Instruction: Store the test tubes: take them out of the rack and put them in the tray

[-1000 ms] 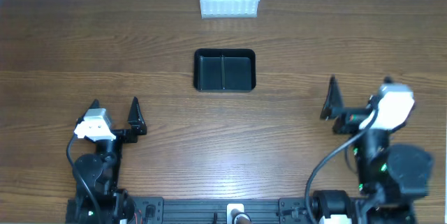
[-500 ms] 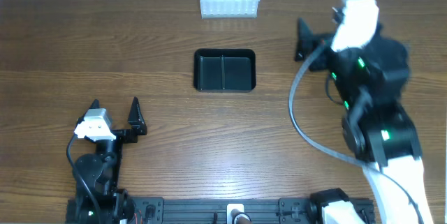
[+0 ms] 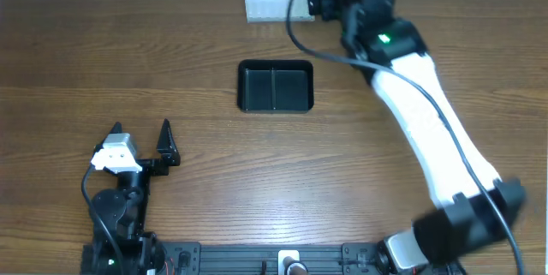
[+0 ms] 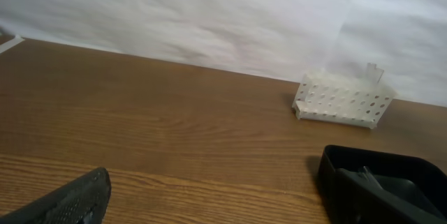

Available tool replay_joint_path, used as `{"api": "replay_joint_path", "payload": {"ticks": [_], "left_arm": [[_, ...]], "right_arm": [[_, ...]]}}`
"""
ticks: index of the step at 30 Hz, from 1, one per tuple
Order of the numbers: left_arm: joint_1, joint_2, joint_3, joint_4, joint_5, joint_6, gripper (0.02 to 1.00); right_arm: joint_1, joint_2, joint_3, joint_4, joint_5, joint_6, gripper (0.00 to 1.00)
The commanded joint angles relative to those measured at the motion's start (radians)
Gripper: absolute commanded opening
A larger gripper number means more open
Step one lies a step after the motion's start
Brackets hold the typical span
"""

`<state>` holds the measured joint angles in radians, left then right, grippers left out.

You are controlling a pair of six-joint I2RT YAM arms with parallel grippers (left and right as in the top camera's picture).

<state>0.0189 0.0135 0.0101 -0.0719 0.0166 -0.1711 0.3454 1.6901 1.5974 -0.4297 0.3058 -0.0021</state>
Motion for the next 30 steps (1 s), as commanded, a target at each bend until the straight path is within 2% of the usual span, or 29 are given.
{"api": "replay_joint_path", "payload": {"ticks": [1, 6, 18, 26, 30], "left_arm": [[-0.004, -0.008, -0.004, -0.005, 0.013, 0.019, 0.998], [-0.004, -0.008, -0.004, -0.005, 0.013, 0.018, 0.998], [-0.004, -0.008, -0.004, -0.005, 0.013, 0.018, 0.998], [-0.004, -0.008, -0.004, -0.005, 0.013, 0.018, 0.998], [-0.004, -0.008, -0.004, -0.005, 0.013, 0.018, 0.998]], "right_arm": [[0.021, 0.169, 0.132, 0.028, 0.088, 0.066, 0.991], [0.034, 0.303, 0.217, 0.053, 0.088, 0.136, 0.993], [0.071, 0.516, 0.334, 0.115, 0.088, 0.137, 0.958], [0.086, 0.582, 0.334, 0.138, 0.124, 0.209, 0.943], [0.088, 0.603, 0.334, 0.157, 0.130, 0.211, 0.928]]}}
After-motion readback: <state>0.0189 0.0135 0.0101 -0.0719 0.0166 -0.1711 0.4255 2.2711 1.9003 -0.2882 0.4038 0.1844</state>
